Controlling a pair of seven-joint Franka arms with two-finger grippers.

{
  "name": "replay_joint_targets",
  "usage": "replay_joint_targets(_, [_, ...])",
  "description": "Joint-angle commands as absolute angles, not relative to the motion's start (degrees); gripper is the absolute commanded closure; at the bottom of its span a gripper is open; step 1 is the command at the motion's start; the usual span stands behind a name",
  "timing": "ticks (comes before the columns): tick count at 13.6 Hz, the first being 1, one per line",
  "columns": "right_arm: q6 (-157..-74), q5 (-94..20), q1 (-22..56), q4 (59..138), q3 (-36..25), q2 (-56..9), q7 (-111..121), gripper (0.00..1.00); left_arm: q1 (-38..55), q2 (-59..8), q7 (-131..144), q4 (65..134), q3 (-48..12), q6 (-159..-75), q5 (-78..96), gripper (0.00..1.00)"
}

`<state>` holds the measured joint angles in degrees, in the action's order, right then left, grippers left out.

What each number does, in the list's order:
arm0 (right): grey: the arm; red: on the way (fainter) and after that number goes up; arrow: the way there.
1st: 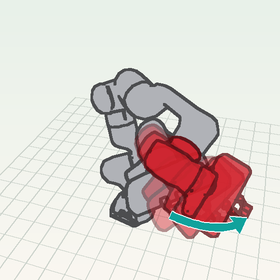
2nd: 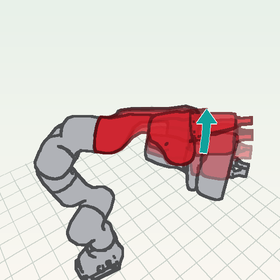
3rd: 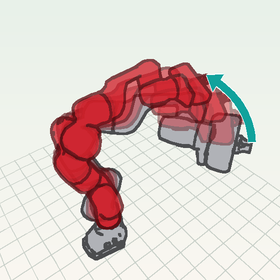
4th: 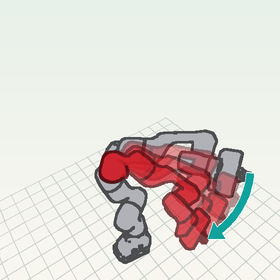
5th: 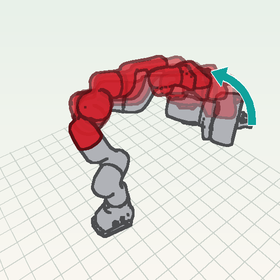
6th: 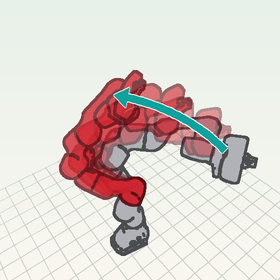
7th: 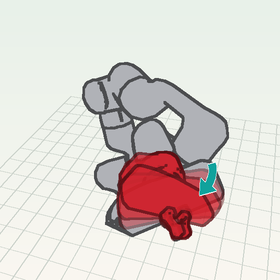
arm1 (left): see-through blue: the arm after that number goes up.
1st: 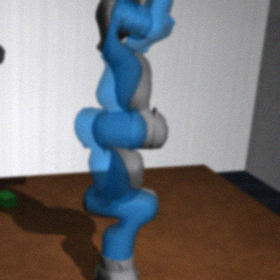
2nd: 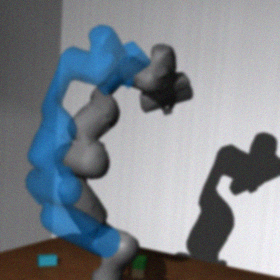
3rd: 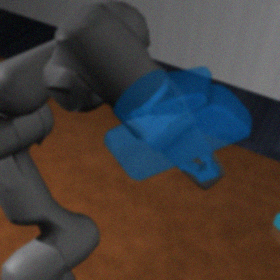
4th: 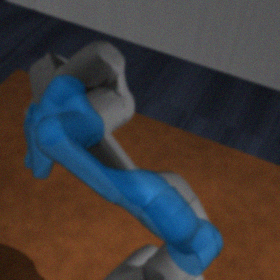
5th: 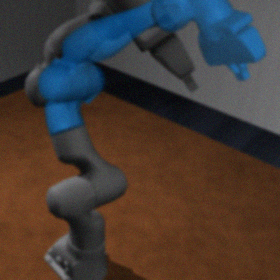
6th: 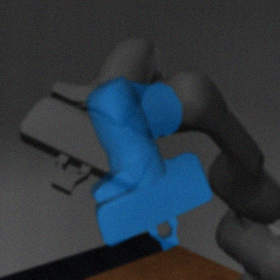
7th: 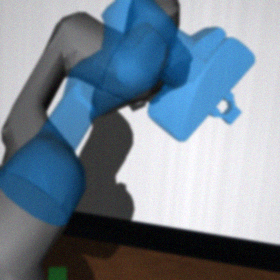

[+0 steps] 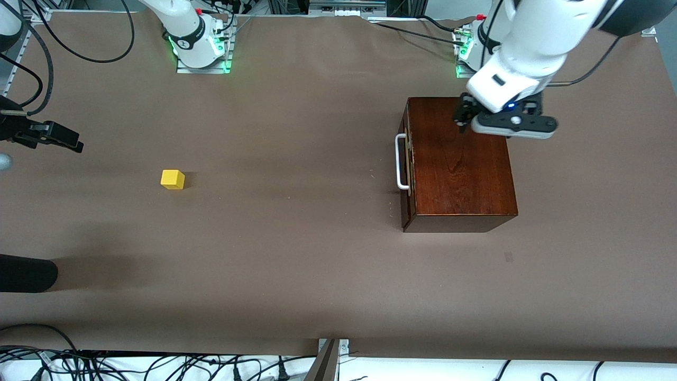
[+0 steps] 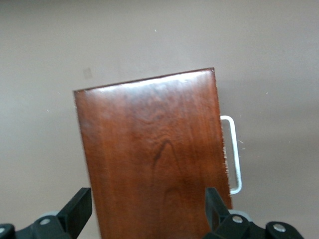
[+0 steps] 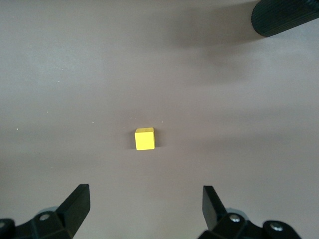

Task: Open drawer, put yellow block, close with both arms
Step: 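Move the left gripper to the white drawer handle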

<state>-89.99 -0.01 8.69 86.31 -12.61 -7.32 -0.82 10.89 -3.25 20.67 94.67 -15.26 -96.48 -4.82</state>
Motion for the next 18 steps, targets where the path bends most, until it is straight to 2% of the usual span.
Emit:
replay_joint_targets(1, [-89.5,0.9,8.4,85.5,-12.4,-7.6,-1.6,0.00,11.8,-5.3,28.7,94.1,-19.8,-95.2,-7.6,0.00])
replay_joint_targets(6, [-89.5,0.9,8.3,85.5,-12.4,-7.8,-1.6,0.00,15.6,-9.2,45.7,97.2,-28.5,-97.6,-14.7,0.00])
replay_joint_targets(8, [-89.6,0.8,8.3,85.5,-12.4,-7.8,-1.6,0.00,18.4,-12.2,52.3,98.0,-29.7,-97.6,-18.1,0.00])
replay_joint_targets(11, [-89.6,0.8,8.3,85.5,-12.4,-7.8,-1.6,0.00,22.7,-18.4,60.2,97.7,-29.6,-97.6,-25.1,0.00])
replay_joint_targets(15, [-89.6,0.8,8.3,85.5,-12.4,-7.8,-1.6,0.00,24.3,-24.9,68.4,97.2,-28.4,-100.4,-25.6,0.00])
replay_joint_targets(18, [-89.6,0.8,8.3,85.5,-12.5,-7.8,-1.6,0.00,27.9,-27.9,69.9,97.1,-23.0,-103.0,-26.8,0.00])
